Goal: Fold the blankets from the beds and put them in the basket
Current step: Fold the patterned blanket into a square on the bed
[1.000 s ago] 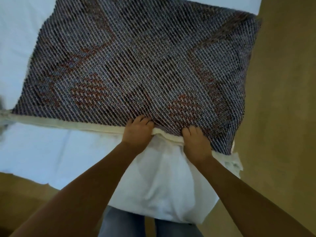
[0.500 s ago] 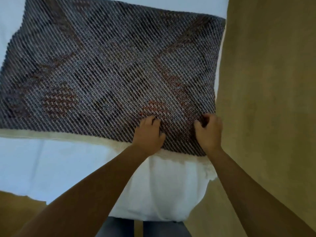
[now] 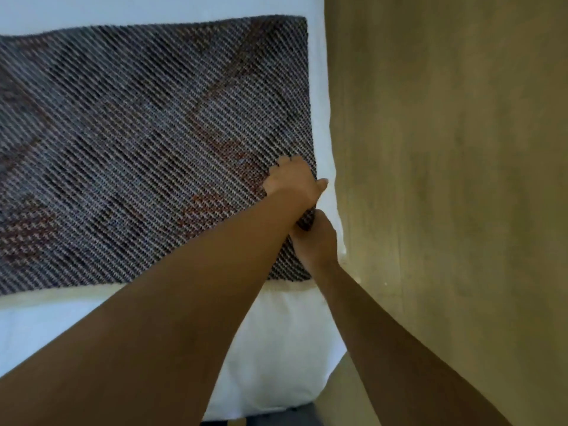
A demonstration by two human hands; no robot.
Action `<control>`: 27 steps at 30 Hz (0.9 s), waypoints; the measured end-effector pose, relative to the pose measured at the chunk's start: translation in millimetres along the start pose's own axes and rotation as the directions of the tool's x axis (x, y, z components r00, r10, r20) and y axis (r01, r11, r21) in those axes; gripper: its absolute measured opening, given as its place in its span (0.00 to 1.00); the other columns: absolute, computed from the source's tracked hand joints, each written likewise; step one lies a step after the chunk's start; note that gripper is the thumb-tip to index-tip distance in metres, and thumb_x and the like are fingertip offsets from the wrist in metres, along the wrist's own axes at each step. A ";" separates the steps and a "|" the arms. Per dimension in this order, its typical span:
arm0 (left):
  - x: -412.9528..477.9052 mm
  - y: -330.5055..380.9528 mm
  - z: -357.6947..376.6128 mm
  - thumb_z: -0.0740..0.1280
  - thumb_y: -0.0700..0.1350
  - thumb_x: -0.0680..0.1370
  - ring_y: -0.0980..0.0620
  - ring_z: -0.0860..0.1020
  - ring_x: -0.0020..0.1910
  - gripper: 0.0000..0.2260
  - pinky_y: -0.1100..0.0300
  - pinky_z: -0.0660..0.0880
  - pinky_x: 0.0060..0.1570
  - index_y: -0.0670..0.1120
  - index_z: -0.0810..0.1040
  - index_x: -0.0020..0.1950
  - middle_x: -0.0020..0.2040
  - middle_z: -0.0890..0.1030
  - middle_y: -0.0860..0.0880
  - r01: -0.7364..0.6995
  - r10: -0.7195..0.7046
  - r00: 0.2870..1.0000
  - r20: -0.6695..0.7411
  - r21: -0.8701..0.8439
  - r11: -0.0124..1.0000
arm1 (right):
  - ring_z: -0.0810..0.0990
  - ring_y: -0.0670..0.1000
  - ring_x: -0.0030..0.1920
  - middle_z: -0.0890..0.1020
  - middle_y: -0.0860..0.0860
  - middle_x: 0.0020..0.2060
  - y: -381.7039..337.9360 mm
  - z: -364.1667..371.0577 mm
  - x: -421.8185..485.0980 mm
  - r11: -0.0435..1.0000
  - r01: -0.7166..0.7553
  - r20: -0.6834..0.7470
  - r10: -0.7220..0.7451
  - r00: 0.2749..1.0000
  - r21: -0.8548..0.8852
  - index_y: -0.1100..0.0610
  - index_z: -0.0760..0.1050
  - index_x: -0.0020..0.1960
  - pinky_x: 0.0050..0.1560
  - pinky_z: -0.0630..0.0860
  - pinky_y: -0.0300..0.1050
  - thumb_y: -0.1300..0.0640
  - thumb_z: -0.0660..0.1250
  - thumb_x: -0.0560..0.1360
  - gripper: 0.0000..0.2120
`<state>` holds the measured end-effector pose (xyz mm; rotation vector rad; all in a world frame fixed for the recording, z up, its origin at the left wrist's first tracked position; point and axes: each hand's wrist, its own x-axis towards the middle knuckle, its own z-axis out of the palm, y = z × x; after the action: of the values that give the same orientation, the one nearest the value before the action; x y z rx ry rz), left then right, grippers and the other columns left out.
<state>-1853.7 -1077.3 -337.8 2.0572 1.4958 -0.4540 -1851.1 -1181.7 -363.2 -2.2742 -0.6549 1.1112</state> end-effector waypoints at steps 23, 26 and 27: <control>39.3 -81.4 -82.5 0.55 0.41 0.80 0.39 0.75 0.54 0.11 0.55 0.68 0.40 0.37 0.70 0.58 0.56 0.76 0.37 0.007 -0.055 0.988 -0.143 -0.319 0.948 | 0.74 0.53 0.36 0.70 0.47 0.32 -76.6 76.8 -73.6 0.951 0.306 -0.025 -0.305 0.952 0.034 0.54 0.61 0.44 0.37 0.69 0.44 0.51 0.59 0.77 0.09; 33.8 -139.3 -101.2 0.53 0.45 0.82 0.39 0.74 0.45 0.10 0.57 0.63 0.34 0.41 0.70 0.47 0.45 0.75 0.41 -0.086 0.006 0.977 -0.212 -0.372 0.924 | 0.78 0.57 0.40 0.74 0.52 0.36 -106.8 115.0 -93.6 0.922 0.382 0.027 -0.384 0.923 0.061 0.55 0.63 0.45 0.41 0.73 0.48 0.52 0.59 0.78 0.08; 30.5 -160.9 -107.6 0.55 0.48 0.82 0.42 0.72 0.39 0.12 0.57 0.61 0.30 0.45 0.67 0.40 0.38 0.72 0.45 -0.110 0.011 0.969 -0.245 -0.395 0.912 | 0.77 0.57 0.40 0.74 0.52 0.36 -117.7 130.1 -101.2 0.911 0.408 0.049 -0.411 0.910 0.067 0.54 0.62 0.45 0.40 0.72 0.47 0.52 0.60 0.78 0.08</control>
<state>-2001.0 -951.8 -307.5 1.8608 1.5029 0.1327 -2035.1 -1125.4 -299.9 -1.9365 -1.0566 0.9787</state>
